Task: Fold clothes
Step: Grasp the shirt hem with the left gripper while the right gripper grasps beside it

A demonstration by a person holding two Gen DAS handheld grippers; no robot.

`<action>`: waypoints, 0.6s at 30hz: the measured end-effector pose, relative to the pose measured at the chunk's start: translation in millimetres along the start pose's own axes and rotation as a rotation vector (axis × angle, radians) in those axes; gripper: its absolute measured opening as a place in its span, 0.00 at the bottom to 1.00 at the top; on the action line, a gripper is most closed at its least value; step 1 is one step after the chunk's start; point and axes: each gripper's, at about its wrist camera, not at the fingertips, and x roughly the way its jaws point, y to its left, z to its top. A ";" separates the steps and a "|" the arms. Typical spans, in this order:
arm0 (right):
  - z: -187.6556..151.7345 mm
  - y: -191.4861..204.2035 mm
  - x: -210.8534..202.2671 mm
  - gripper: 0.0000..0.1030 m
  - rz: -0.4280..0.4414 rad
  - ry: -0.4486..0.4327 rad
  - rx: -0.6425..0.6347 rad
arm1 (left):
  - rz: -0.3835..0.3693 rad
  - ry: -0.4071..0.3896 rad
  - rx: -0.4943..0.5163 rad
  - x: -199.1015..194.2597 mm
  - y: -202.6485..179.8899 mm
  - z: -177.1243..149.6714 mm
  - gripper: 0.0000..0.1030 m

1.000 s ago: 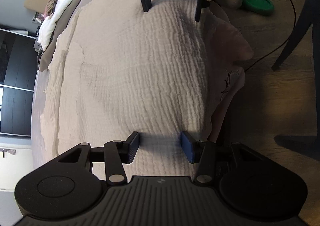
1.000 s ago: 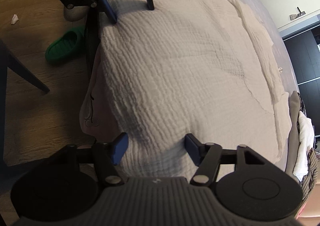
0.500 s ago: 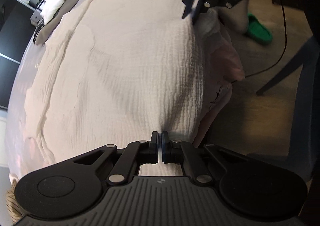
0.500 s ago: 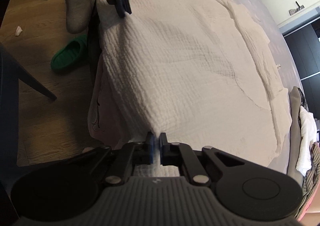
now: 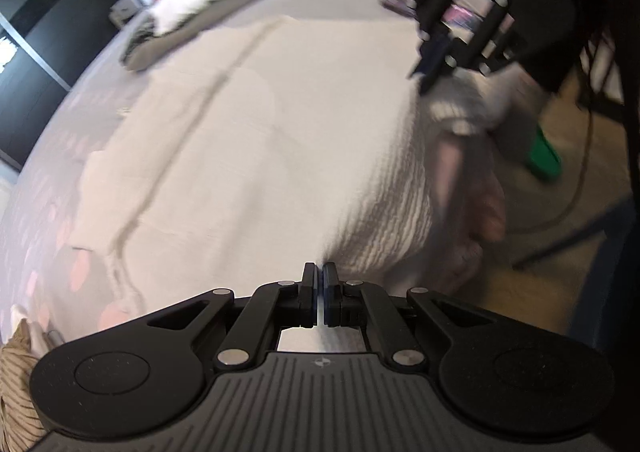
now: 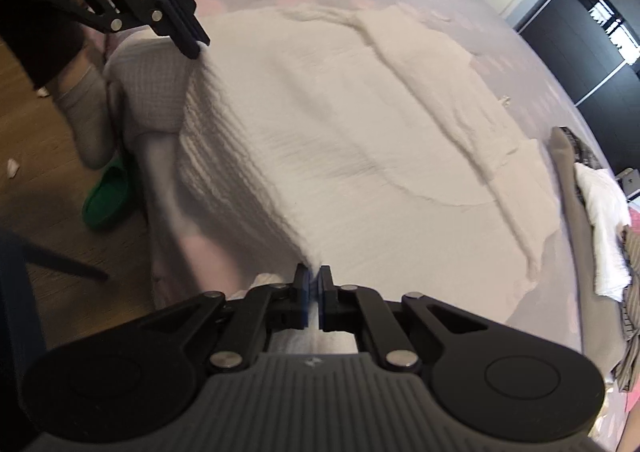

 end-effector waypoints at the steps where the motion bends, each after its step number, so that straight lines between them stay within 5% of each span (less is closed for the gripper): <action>1: 3.0 -3.2 2.8 0.04 -0.011 -0.004 0.010 | 0.015 -0.003 -0.005 1.3 4.2 3.0 0.01; 8: 23.6 -30.5 27.7 0.04 -0.066 -0.012 0.053 | 0.099 -0.004 -0.063 19.9 38.6 19.8 0.01; 18: 43.9 -62.2 83.5 0.04 -0.074 0.046 0.101 | 0.092 0.033 -0.166 61.7 82.8 29.2 0.01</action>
